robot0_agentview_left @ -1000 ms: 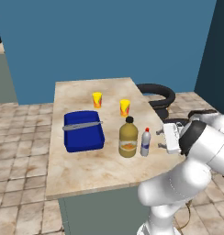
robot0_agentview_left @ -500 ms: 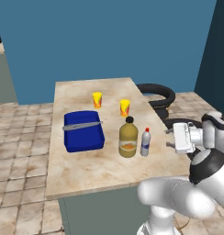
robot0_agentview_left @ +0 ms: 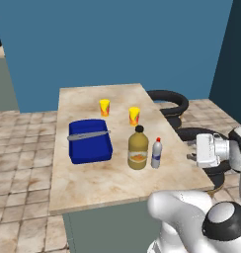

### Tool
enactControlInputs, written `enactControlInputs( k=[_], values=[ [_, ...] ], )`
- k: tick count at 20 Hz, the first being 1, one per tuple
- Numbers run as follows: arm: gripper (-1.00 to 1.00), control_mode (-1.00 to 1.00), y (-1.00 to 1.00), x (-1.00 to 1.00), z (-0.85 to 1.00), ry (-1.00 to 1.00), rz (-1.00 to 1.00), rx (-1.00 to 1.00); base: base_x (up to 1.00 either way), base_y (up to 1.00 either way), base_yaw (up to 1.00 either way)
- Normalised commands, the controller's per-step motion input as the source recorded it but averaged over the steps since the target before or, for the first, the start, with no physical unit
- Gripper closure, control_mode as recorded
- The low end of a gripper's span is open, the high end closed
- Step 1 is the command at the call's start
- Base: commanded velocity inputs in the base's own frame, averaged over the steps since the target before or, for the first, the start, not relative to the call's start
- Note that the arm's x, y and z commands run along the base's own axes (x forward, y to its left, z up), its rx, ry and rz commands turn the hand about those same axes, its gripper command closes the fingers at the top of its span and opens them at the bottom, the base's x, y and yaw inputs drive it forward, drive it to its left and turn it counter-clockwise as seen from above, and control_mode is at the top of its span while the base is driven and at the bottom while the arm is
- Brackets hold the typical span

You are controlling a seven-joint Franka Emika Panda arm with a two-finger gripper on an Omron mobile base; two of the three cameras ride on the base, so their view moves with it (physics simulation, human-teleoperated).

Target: Place the drinks on the dining counter in a tight cluster.

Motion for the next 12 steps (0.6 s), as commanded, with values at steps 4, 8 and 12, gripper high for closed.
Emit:
enactControlInputs(
  k=[4, 8, 12],
  values=[
    [-1.00, -1.00, -0.01, -0.33, 0.17, 0.05, -0.07, -0.04, 0.00, 0.00, 0.00],
    [-1.00, -1.00, 0.01, -0.33, 0.16, 0.01, -0.02, -0.04, 0.00, 0.00, 0.00],
    [-1.00, -1.00, 0.01, -0.25, 0.19, 0.00, 0.00, -0.02, 0.00, 0.00, 0.00]
  ],
)
